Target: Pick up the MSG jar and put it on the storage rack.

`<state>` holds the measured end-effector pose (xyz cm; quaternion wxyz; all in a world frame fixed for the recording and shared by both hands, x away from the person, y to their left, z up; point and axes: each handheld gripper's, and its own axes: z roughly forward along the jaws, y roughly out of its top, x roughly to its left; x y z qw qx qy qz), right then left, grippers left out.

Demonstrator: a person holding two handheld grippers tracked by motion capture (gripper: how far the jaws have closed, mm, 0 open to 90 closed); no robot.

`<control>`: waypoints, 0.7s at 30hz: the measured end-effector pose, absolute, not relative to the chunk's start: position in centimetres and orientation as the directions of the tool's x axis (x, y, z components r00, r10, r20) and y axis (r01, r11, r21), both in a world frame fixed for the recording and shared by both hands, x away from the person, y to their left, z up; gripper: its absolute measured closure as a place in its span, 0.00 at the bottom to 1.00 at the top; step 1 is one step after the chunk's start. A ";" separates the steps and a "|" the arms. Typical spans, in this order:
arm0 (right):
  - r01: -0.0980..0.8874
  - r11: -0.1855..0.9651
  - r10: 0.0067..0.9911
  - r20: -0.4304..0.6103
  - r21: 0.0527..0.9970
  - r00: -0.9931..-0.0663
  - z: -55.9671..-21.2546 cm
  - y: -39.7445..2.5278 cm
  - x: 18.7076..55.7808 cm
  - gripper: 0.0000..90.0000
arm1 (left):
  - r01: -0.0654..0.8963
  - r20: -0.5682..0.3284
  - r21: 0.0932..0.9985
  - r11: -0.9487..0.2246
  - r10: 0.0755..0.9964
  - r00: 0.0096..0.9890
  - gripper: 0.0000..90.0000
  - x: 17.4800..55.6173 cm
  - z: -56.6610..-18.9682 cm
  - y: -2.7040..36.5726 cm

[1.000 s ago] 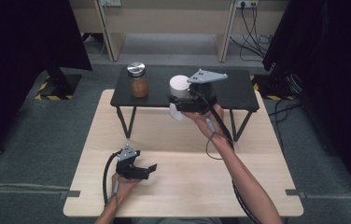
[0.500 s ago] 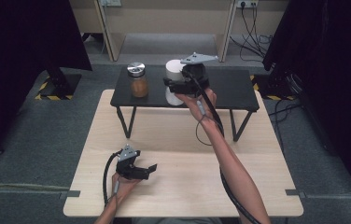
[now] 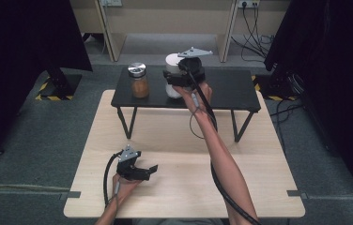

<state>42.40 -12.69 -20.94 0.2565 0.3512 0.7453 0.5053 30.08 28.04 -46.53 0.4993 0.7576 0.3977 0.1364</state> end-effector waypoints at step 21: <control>0.285 0.230 0.808 -0.019 0.931 -0.588 -22.2 -11.7 43.9 0.40 | 0.466 -0.193 0.866 -0.182 0.738 0.646 0.00 30.1 -46.6 28.1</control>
